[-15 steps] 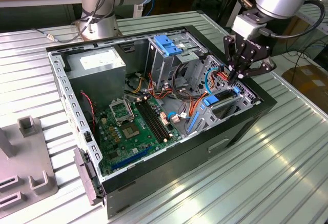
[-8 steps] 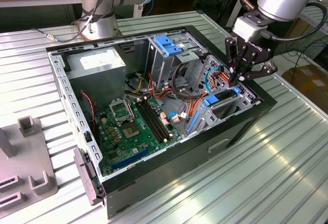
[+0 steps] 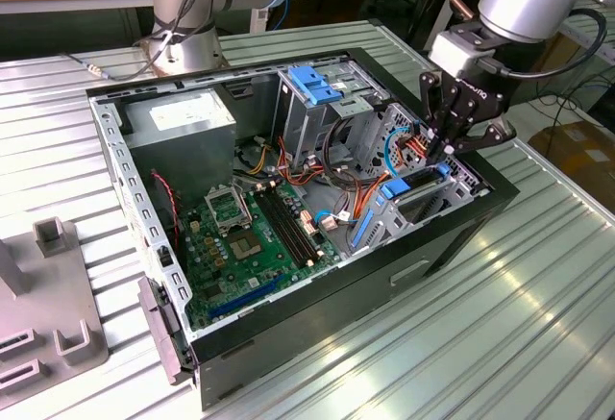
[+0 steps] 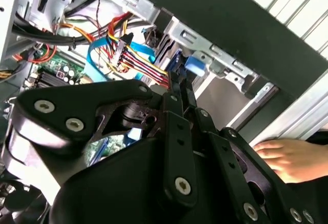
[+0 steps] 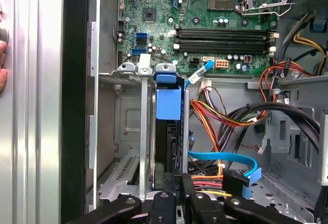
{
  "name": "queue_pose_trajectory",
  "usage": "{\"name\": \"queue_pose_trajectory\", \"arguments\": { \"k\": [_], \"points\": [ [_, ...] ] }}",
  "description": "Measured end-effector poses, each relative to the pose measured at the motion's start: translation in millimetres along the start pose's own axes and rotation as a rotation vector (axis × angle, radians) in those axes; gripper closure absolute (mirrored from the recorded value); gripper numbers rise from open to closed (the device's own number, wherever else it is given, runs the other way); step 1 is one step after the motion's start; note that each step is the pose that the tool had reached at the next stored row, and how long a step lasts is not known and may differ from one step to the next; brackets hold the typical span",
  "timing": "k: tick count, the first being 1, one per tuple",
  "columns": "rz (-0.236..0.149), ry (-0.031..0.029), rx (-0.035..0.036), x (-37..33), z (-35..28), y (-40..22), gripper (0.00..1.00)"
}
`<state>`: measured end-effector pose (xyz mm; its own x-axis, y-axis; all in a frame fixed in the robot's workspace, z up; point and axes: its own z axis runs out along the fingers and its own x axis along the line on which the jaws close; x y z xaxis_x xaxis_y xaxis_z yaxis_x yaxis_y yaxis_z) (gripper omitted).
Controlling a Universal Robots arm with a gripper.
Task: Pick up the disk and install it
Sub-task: 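Insert the first disk wire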
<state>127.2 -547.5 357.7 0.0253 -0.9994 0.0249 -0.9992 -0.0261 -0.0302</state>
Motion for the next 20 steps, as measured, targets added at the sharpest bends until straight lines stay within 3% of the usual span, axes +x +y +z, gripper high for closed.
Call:
{"name": "queue_pose_trajectory", "arguments": {
  "k": [10,20],
  "points": [
    [0.02,0.0006,-0.0005,2.5,5.9,2.3,0.83],
    [0.018,0.0005,-0.0004,4.5,6.1,4.1,0.83]
  ]
}}
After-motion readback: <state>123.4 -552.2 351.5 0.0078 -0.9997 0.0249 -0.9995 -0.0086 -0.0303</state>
